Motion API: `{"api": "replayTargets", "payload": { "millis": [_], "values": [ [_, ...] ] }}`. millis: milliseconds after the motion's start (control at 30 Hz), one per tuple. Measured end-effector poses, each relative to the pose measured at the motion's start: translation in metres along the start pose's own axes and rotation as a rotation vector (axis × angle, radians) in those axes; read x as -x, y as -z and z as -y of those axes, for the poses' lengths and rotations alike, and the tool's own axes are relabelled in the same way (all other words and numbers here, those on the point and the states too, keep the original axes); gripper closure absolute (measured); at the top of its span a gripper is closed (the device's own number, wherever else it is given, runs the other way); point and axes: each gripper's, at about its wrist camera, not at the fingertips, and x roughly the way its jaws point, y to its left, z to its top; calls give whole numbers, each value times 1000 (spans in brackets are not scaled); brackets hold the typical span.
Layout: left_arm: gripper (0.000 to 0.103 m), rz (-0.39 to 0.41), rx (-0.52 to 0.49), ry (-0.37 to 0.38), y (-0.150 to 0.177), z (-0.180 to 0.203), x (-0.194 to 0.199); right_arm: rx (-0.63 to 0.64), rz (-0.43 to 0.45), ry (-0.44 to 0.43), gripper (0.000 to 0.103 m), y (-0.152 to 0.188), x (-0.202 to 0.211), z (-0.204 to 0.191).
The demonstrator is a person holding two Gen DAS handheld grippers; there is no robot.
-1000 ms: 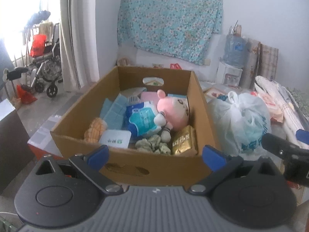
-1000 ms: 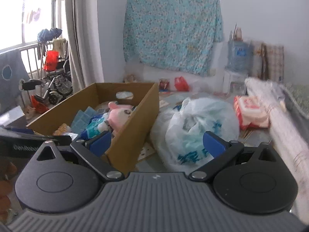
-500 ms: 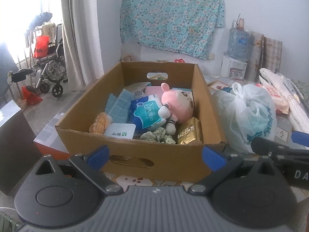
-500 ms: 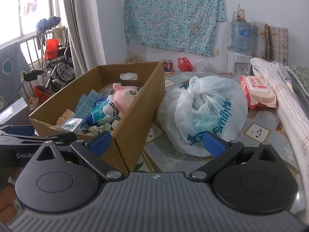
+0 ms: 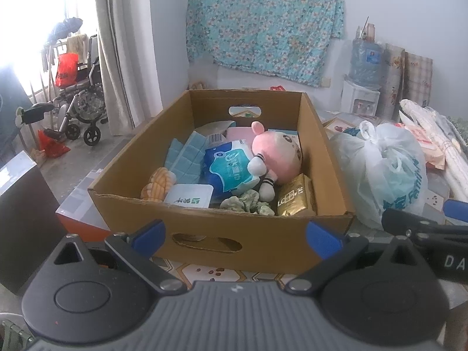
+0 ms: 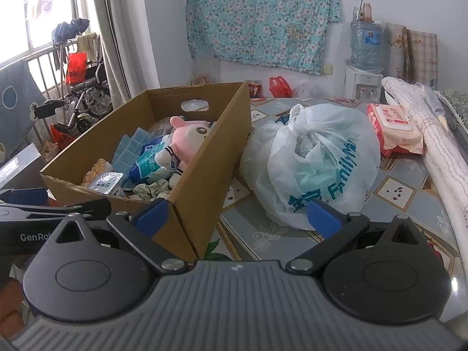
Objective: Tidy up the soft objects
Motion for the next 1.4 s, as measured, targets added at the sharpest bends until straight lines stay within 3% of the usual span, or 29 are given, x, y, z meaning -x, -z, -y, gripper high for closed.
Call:
{"api": "replayTargets", "payload": {
  "millis": [1400],
  "values": [
    [0, -48, 2, -56, -1, -5, -15, 14, -66, 3, 1, -3, -23, -8]
  ]
}}
